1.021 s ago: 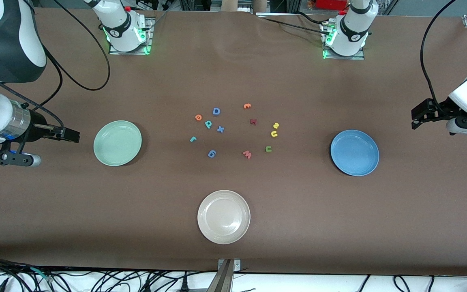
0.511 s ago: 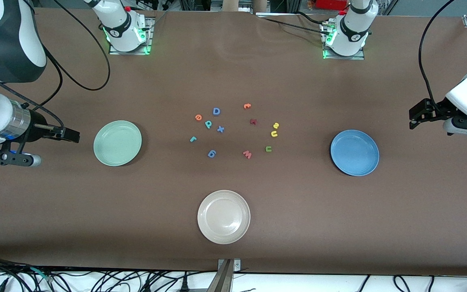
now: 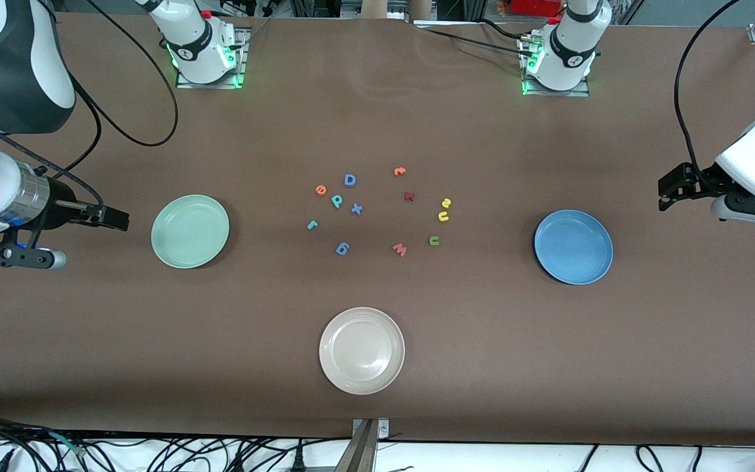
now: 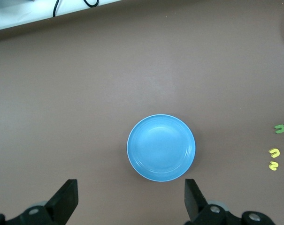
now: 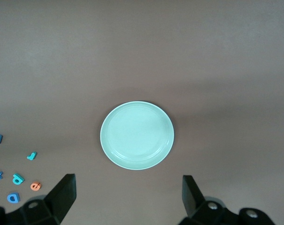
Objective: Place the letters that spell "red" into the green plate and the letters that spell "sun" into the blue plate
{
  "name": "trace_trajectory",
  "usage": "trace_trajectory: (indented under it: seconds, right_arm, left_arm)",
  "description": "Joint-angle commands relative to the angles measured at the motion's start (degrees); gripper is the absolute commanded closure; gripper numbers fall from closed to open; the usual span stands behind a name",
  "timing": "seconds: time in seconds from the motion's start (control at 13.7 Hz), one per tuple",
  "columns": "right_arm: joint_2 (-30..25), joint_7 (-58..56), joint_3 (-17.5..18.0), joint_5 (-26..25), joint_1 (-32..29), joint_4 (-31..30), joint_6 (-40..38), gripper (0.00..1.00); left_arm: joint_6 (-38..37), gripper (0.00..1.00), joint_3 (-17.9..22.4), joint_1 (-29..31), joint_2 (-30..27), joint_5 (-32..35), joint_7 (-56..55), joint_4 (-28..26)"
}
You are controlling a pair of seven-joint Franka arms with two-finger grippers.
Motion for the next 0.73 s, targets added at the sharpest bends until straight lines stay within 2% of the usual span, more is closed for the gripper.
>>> trace_trajectory:
  seconds: [0.0, 0.66]
  right_arm:
    - [-0.41, -0.62, 0.35, -0.61, -0.22, -0.28, -0.41, 0.00]
    - [-0.41, -0.71, 0.26, -0.61, -0.31, -0.28, -0.50, 0.00]
  left_arm:
    - [0.44, 0.00, 0.26, -0.18, -0.21, -1.68, 0.68, -0.21]
    - [0.44, 0.00, 0.26, -0.27, -0.03, -1.07, 0.68, -0.21]
